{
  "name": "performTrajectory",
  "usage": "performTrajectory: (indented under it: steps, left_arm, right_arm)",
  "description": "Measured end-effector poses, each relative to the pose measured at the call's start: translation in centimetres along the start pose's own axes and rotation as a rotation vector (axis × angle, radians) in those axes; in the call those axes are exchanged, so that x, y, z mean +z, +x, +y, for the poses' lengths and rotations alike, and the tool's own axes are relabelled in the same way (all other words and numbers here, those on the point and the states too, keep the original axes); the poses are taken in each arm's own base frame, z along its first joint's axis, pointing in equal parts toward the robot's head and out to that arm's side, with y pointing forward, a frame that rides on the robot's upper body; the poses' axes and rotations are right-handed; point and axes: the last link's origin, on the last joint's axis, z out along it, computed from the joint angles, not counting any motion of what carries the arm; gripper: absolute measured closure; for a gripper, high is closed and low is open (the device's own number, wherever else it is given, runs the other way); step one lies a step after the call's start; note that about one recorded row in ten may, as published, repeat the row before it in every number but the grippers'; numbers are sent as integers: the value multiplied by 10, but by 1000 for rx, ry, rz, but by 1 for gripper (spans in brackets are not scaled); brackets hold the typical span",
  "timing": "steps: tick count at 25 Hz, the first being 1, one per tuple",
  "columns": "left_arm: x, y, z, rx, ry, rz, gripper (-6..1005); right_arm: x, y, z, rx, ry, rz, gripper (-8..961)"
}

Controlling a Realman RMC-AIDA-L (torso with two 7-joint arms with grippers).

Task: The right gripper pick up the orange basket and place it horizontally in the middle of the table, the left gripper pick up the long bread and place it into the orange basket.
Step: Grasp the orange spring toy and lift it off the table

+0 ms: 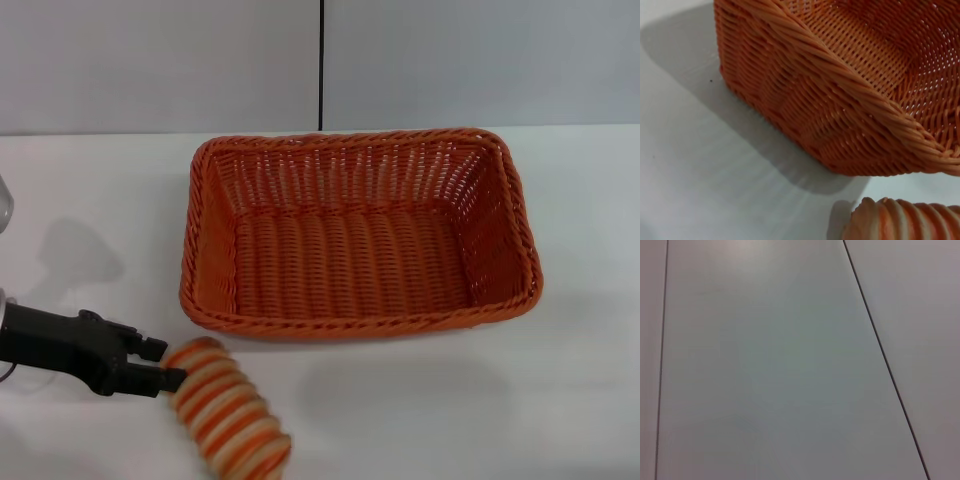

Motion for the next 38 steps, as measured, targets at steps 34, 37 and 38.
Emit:
performTrajectory:
  steps: [34,37,38]
  left_arm:
    - [-98,32,-24,133,309,87,887]
    - [-100,37,-22,150,309,96,925]
    - [-96,40,-20,157,296,95,938]
  right_arm:
    - [-4,2,1,12,2,17,379]
    - [-2,3,2,15,-5,16,379]
    - [-1,3,2,16,-7,16,379]
